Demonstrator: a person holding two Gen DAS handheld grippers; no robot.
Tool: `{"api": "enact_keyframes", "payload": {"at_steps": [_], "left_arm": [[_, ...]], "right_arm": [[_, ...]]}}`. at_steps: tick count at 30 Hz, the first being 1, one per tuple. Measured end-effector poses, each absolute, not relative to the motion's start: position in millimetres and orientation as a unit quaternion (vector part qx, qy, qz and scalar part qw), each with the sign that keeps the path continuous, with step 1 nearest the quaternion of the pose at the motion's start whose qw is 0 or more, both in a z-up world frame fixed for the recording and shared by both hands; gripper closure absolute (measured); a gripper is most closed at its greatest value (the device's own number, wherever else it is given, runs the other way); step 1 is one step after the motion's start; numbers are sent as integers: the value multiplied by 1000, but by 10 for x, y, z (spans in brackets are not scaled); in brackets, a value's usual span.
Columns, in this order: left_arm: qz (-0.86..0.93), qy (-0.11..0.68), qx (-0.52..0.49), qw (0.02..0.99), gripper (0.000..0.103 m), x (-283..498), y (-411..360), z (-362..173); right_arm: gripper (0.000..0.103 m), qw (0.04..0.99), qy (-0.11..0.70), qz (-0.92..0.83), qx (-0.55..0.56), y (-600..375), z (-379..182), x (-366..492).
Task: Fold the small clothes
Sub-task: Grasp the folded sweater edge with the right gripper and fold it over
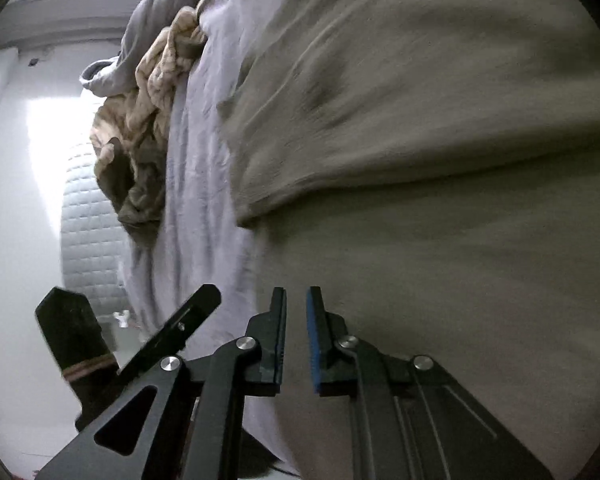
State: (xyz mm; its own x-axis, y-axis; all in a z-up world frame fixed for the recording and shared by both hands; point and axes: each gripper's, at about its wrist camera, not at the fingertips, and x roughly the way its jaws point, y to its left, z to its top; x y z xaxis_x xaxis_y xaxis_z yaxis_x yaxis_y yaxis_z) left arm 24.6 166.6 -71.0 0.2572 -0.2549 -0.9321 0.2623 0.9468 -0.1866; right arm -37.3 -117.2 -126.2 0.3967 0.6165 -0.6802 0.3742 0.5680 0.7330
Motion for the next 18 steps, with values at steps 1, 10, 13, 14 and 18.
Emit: {"api": "enact_keyframes", "payload": {"at_steps": [1, 10, 13, 14, 18], "left_arm": [[-167, 589, 6, 791, 18, 208, 1629, -704], [-194, 588, 4, 785, 18, 278, 1121, -674], [-197, 583, 6, 789, 18, 388, 929, -728], [-195, 582, 9, 789, 18, 430, 873, -759], [-182, 585, 20, 790, 18, 578, 652, -901]], "right_arm": [[91, 711, 535, 74, 450, -1330, -1175, -461], [73, 726, 431, -161, 511, -3450, -1055, -1323], [73, 693, 415, -161, 567, -3756, -1281, -1357], [75, 690, 408, -152, 579, -3798, -1330, -1361], [97, 730, 384, -146, 546, -3857, -1174, -1373]]}}
